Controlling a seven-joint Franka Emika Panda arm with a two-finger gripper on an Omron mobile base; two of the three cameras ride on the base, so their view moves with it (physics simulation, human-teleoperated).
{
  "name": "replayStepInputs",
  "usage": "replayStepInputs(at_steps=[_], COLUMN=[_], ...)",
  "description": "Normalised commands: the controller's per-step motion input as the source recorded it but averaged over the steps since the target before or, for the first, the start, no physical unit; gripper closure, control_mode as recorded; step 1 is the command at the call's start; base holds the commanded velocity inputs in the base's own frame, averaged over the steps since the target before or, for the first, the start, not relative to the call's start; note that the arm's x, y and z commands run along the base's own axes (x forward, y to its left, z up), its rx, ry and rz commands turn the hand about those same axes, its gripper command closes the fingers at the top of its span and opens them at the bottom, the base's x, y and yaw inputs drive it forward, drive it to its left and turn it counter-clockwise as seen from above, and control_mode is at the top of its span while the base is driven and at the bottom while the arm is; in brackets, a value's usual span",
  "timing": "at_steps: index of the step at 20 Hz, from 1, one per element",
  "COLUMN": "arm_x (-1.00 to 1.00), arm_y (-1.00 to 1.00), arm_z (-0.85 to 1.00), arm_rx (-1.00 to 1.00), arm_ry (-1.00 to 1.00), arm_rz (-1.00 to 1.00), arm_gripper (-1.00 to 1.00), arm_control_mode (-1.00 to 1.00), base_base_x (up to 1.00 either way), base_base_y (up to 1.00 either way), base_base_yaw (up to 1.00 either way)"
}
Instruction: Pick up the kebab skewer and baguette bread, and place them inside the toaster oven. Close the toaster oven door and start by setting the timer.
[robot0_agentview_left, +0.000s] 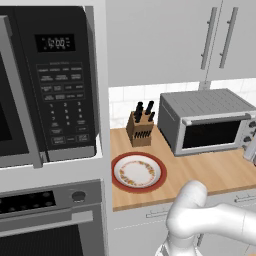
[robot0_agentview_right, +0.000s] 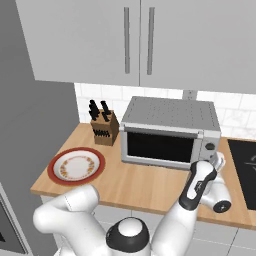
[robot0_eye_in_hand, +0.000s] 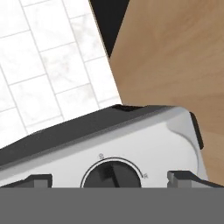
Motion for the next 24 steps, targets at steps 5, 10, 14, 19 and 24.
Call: replayStepInputs(at_steps=[5,10,14,19,24], arm_x=[0.05,0.0,0.0,0.0,0.0], arm_y=[-0.03,0.0,0.0,0.0,0.04], arm_z=[-0.18,-0.12,-0.01,0.0,-0.01], arm_rx=[0.0,0.0,0.0,0.0,0.0], arm_ry=[0.0,0.0,0.0,0.0,-0.03], arm_rz=[-0.06,-0.05,-0.05,-0.04,-0.01], arm_gripper=[-1.0,-1.0,-1.0,-1.0,1.0], arm_control_mode=[-1.0,-1.0,-1.0,-1.0,-1.0], base_base_x=[0.0,0.0,0.0,0.0,0.0], base_base_y=[0.0,0.0,0.0,0.0,0.0], base_base_yaw=[0.0,0.0,0.0,0.0,0.0])
